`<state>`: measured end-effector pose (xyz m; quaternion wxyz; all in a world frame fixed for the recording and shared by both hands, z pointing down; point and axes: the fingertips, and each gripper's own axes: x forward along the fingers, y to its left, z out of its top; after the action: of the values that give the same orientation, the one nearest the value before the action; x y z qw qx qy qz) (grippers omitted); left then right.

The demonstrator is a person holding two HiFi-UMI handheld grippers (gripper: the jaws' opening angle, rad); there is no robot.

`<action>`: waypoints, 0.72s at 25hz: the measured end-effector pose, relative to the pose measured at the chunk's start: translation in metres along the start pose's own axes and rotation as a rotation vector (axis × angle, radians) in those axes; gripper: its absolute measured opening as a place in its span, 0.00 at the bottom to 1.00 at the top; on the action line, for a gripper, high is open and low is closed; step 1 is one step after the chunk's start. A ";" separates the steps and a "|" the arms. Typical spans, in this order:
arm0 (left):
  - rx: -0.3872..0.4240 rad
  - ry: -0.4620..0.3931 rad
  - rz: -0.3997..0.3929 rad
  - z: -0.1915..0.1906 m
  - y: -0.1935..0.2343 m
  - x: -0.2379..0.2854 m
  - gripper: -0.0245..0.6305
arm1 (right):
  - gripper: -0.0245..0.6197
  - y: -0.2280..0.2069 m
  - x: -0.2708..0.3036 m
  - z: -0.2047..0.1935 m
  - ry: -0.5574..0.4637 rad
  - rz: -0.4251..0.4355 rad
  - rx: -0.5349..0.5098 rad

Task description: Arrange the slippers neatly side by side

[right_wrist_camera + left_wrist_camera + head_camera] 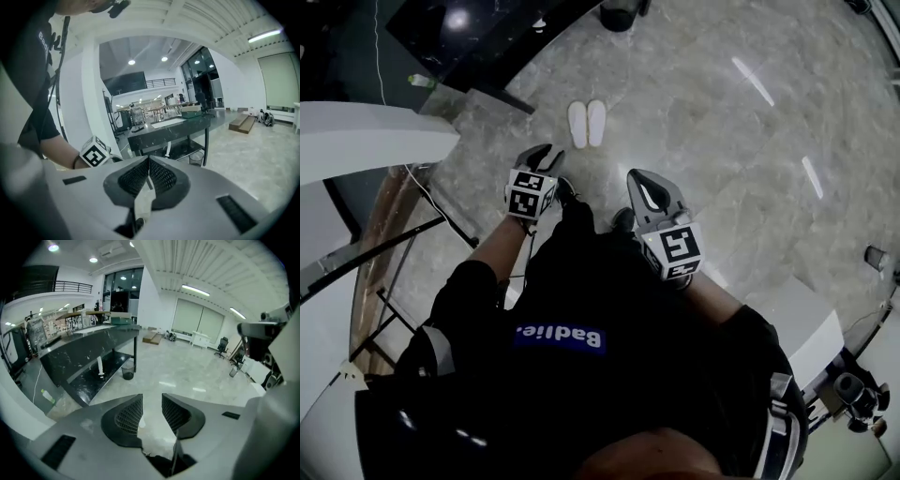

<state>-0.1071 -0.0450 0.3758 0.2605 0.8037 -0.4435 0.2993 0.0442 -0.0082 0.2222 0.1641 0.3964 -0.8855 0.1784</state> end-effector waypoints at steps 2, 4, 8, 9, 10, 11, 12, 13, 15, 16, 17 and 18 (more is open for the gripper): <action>-0.030 -0.062 -0.015 0.022 -0.018 -0.029 0.22 | 0.04 -0.001 -0.012 0.017 -0.027 0.001 -0.025; -0.044 -0.124 -0.024 0.044 -0.033 -0.052 0.22 | 0.04 -0.004 -0.022 0.032 -0.049 0.003 -0.038; -0.018 -0.242 -0.037 0.084 -0.071 -0.097 0.22 | 0.04 -0.007 -0.041 0.062 -0.113 0.015 -0.074; 0.001 -0.269 -0.039 0.093 -0.082 -0.107 0.22 | 0.04 -0.007 -0.046 0.069 -0.133 0.022 -0.074; 0.018 -0.295 -0.039 0.102 -0.092 -0.117 0.22 | 0.04 -0.006 -0.050 0.076 -0.153 0.033 -0.071; 0.030 -0.321 -0.037 0.111 -0.101 -0.128 0.22 | 0.04 -0.003 -0.055 0.082 -0.171 0.047 -0.068; 0.035 -0.350 -0.034 0.118 -0.111 -0.139 0.22 | 0.04 0.002 -0.059 0.087 -0.188 0.065 -0.067; 0.035 -0.379 -0.031 0.125 -0.120 -0.150 0.22 | 0.04 0.008 -0.062 0.090 -0.200 0.086 -0.069; 0.026 -0.437 -0.028 0.133 -0.139 -0.171 0.22 | 0.04 0.022 -0.068 0.090 -0.212 0.128 -0.075; 0.020 -0.463 -0.029 0.135 -0.147 -0.181 0.22 | 0.04 0.027 -0.070 0.088 -0.210 0.144 -0.075; 0.012 -0.486 -0.032 0.136 -0.156 -0.188 0.21 | 0.04 0.032 -0.072 0.085 -0.203 0.155 -0.071; 0.004 -0.507 -0.038 0.135 -0.165 -0.195 0.22 | 0.04 0.037 -0.075 0.082 -0.196 0.161 -0.064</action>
<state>-0.0137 0.0487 0.1186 0.1450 0.8618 -0.4788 0.0840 0.0510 0.0265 0.1111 0.0747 0.3341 -0.9315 0.1231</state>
